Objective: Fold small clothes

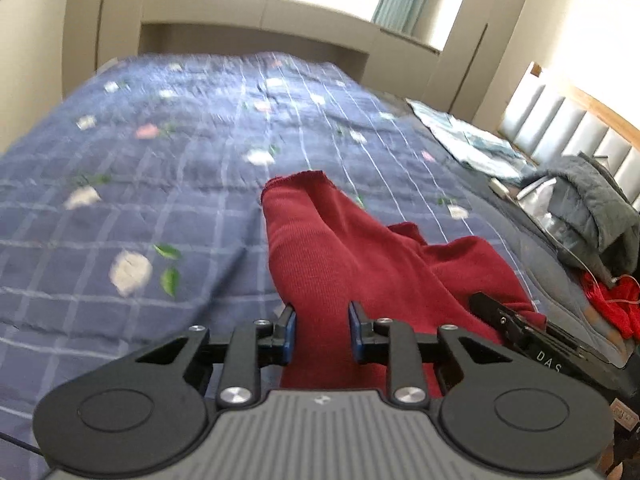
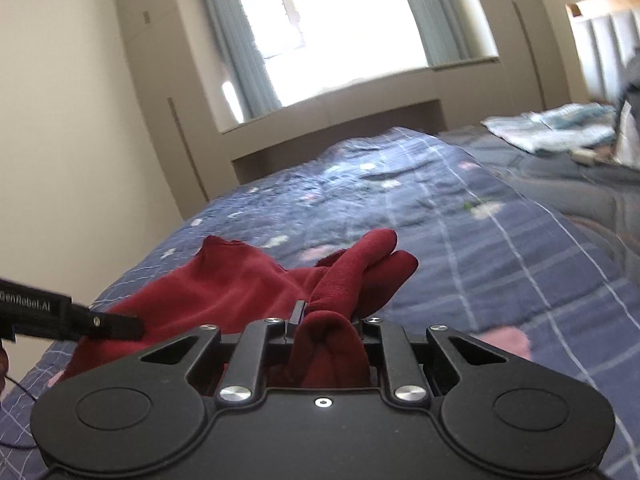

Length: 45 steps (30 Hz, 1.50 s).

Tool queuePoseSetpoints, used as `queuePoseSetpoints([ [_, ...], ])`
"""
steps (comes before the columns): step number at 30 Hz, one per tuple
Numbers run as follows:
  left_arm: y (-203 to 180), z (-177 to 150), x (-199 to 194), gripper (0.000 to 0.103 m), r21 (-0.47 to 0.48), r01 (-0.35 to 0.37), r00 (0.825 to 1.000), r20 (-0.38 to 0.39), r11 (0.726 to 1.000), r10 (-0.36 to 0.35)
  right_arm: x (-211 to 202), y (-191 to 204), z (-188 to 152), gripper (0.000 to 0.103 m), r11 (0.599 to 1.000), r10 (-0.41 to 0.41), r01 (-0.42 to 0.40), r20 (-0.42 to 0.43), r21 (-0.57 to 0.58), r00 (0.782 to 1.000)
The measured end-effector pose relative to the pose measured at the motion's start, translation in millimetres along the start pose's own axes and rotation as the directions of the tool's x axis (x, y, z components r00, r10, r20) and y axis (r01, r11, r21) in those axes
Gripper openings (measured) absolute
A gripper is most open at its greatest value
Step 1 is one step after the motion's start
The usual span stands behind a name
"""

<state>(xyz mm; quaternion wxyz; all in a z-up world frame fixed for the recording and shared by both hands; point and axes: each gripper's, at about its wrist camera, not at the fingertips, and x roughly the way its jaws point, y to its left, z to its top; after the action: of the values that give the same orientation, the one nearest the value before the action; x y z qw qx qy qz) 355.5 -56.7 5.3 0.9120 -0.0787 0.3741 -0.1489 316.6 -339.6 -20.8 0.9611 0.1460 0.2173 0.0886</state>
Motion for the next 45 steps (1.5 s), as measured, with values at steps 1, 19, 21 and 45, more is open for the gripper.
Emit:
queuePoseSetpoints([
  [1, 5, 2, -6, 0.028, 0.002, -0.013, 1.0, 0.014, 1.0, 0.013, 2, 7, 2, 0.017, 1.0, 0.01, -0.01, 0.005, -0.009, 1.0],
  [19, 129, 5, -45, 0.028, -0.094, -0.201, 0.976, 0.063, 0.975, 0.207, 85, 151, -10, 0.017, 0.974, 0.178, -0.186, -0.071, -0.13, 0.981],
  [21, 138, 0, -42, 0.028, -0.107, -0.201, 0.977, 0.053, 0.974, 0.208, 91, 157, -14, 0.017, 0.972, 0.175, -0.186, -0.087, -0.142, 0.981],
  [45, 157, -21, -26, 0.033, -0.145, -0.193, 0.981, -0.016, 0.97, 0.193, 99, 160, -32, 0.02, 0.978, 0.124, -0.146, -0.141, -0.152, 0.982],
])
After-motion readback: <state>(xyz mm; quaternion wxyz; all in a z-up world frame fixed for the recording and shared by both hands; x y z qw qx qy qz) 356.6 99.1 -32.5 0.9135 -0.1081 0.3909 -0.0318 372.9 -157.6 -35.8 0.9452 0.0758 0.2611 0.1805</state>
